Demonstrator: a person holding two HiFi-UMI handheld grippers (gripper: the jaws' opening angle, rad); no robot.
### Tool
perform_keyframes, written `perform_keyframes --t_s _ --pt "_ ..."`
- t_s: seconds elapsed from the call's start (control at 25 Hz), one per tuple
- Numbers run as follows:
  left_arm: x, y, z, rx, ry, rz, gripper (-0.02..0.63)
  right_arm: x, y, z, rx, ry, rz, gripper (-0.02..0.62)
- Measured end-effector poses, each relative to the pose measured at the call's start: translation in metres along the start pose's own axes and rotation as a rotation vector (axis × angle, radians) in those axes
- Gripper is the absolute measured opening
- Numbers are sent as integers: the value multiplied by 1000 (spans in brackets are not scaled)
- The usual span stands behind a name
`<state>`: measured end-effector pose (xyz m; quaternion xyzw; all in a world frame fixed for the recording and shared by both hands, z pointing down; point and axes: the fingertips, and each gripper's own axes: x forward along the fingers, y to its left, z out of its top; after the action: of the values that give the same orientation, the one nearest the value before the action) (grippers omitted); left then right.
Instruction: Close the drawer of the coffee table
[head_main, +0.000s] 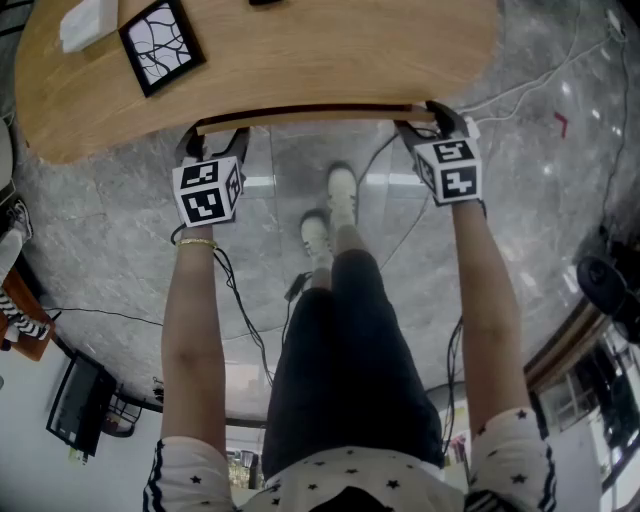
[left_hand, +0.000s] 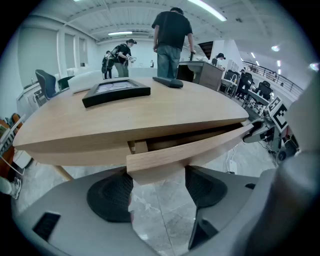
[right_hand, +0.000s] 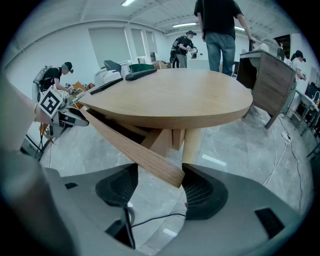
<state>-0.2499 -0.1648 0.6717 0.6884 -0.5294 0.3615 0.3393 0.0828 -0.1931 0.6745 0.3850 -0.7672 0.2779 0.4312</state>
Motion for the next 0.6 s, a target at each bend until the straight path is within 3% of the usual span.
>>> perform_keyframes --t_s 0.6 --pt "7 5 11 -51 -27 33 333 6 -8 12 -1 -17 -3 285"
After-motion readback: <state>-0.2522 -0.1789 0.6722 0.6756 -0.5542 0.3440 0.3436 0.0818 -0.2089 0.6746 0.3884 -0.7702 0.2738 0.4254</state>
